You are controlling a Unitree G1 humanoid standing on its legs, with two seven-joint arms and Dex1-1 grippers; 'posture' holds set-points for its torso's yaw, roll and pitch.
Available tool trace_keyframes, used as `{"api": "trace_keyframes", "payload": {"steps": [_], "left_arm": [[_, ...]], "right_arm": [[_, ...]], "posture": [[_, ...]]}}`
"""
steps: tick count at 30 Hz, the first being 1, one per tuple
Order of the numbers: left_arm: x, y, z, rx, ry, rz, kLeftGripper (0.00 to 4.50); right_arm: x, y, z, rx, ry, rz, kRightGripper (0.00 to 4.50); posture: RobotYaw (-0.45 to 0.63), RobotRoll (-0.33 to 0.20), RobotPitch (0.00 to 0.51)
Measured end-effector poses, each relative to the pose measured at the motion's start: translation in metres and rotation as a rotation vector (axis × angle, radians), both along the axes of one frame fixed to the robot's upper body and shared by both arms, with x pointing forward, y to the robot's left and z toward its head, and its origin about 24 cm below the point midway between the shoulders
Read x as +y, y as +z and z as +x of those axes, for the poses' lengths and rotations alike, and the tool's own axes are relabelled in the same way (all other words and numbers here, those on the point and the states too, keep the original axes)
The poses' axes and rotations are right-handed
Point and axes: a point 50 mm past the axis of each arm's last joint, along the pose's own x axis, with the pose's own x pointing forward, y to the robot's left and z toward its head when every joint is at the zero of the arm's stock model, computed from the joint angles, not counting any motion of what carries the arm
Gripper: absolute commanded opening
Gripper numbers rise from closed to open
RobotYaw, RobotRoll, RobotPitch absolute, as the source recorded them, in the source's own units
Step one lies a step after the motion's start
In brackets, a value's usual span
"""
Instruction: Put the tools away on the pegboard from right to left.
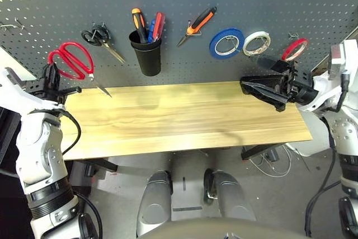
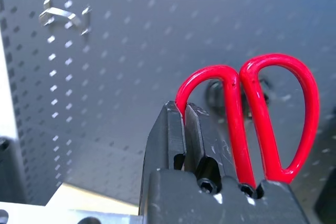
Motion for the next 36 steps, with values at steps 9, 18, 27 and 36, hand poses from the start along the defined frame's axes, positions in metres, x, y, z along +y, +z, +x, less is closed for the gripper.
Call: {"api": "trace_keyframes", "payload": {"steps": [9,18,27,36], "left_arm": [[-0.010,-0.005,0.022,0.016,-0.047,0.010,0.03],[-0.009,-0.013,0.045,0.023,-0.023,0.003,0.03],[-0.006,-0.028,0.064,0.057,0.038,-0.053,0.03],[-0.031,-0.037,0.084,0.098,-0.039,-0.052,1.68]], "right_arm": [[0.003,0.012,0.001,-0.026,0.027,0.001,4.50],[0.028,0.022,-0.008,-0.069,0.112,-0.003,4.50],[0.038,0.031,-0.012,-0.073,0.128,0.010,4.50],[0.046,0.041,-0.017,-0.070,0.112,0.022,4.50]], "posture": [[0.01,0.000,0.057],[-0.01,0.000,0.058],[-0.02,0.000,0.065],[-0.03,0.000,0.071]]}}
